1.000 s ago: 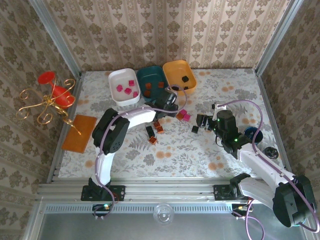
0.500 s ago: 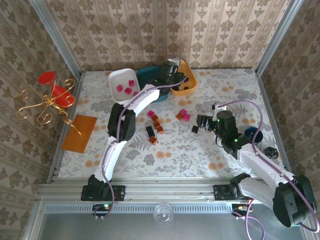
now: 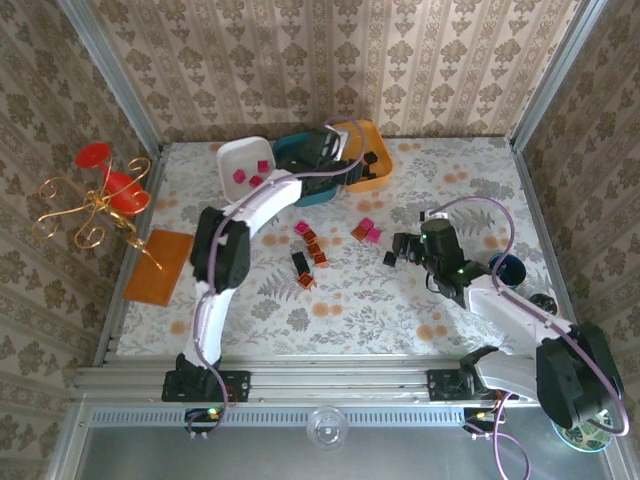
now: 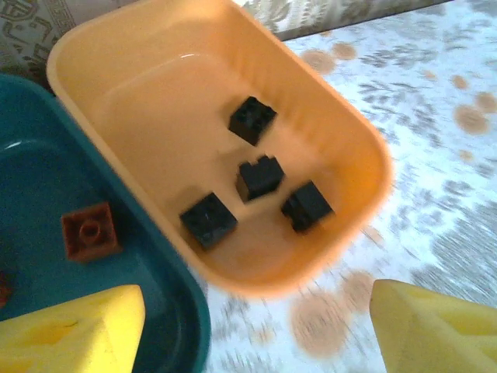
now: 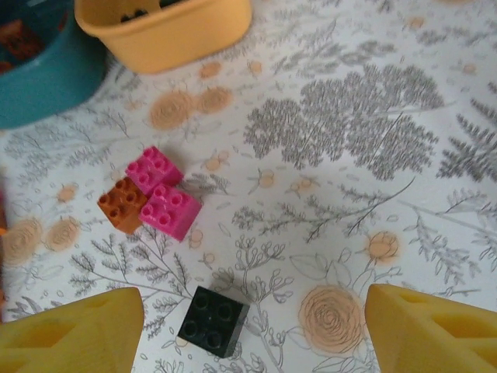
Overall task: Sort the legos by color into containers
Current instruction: Place the lego in the container, then pick up the lego from the center of the table.
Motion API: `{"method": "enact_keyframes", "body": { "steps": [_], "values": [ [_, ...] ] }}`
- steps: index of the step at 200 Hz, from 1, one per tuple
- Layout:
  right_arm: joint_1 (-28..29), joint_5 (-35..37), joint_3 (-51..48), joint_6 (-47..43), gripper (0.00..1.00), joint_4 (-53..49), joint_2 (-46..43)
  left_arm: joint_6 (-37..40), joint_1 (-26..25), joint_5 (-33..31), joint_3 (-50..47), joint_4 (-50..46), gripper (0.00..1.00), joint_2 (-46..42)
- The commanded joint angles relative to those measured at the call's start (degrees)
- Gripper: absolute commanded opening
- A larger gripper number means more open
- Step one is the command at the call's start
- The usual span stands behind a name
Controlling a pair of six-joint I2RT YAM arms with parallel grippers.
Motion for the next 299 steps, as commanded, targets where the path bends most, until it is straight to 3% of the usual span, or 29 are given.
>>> {"method": "enact_keyframes", "body": {
  "steps": [1, 40, 88, 187, 251, 299],
  "values": [
    [2.9, 4.1, 1.5, 4.9, 0.77, -3.6, 3.0, -0.8, -0.5, 3.5, -14.0, 11.2, 0.78, -12.3],
    [7.6, 4.9, 2.3, 9.3, 0.76, -2.2, 11.3, -5.0, -0.2, 3.8, -39.7, 19.7, 0.79, -28.9],
    [9.3, 8.1, 6.0, 11.6, 0.73, -1.3, 21.5, -6.6, 0.0, 2.3, -54.0, 19.3, 0.79, -41.3],
    [9.6, 11.7, 11.7, 9.4, 0.4, 3.0, 32.7, -8.6, -0.6, 1.0, -67.6, 17.1, 0.79, -56.1],
    [9.4, 12.6, 15.1, 9.0, 0.36, 2.8, 34.6, -9.2, -1.7, -1.6, -74.3, 13.0, 0.79, -68.5],
    [8.7, 9.2, 15.1, 6.7, 0.32, 5.9, 24.9, -9.1, -1.5, 1.0, -75.1, 10.5, 0.84, -70.8]
  ]
}}
